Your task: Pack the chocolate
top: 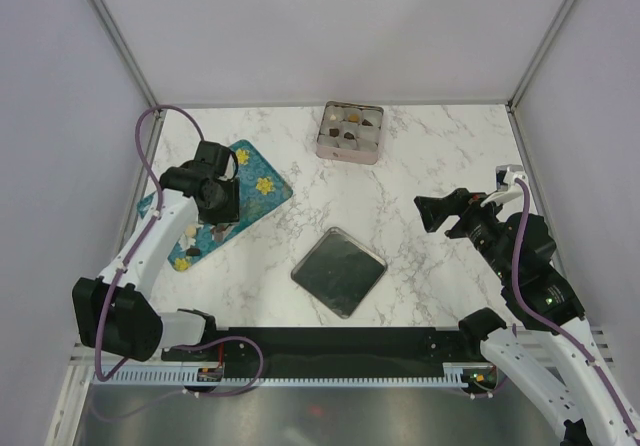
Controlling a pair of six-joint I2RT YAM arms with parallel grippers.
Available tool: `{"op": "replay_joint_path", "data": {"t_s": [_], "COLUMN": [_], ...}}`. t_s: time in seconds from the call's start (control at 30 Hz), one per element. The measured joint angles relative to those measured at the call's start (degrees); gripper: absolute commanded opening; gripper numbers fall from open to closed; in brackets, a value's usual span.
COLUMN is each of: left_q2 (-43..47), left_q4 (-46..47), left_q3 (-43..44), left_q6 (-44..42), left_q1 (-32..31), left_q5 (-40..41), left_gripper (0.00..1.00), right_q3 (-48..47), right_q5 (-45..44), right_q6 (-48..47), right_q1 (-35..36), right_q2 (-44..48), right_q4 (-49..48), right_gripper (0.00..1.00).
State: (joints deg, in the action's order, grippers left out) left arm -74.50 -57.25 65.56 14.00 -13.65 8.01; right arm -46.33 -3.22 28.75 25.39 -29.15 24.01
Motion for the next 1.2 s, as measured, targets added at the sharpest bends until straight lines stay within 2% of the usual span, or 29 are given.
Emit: {"op": "replay_joint_path", "data": {"t_s": [0.2,0.43,0.93,1.2], "left_q2": [-0.24,-0.9,-1.53,-1.53], "left_q4": [-0.11,-0.11,-1.49,-1.7], "left_q3": [-0.04,-0.04,-0.42,-0.39], "left_q6": [-0.22,-0.33,-0.31,-0.31], "left_q1": [0.07,0.07,0.07,0.07], "left_q5": [-1.53,-3.69,-0.85,-2.08], "left_gripper": [0.46,0.46,0.46,0.38], "right_q3": [0.0,0.0,0.0,0.0], "right_q5": [0.0,0.0,0.02,0.02], "right_q6": [0.0,0.02,0.22,0.61], "right_q1": [0.0,0.0,0.0,0.0], "right_q2": [-0.11,-0.17,-0.17,-0.07], "right_q4": [0.0,0.0,-0.02,0.0], "right_gripper": [0.93,0.93,0.93,0.93]}}
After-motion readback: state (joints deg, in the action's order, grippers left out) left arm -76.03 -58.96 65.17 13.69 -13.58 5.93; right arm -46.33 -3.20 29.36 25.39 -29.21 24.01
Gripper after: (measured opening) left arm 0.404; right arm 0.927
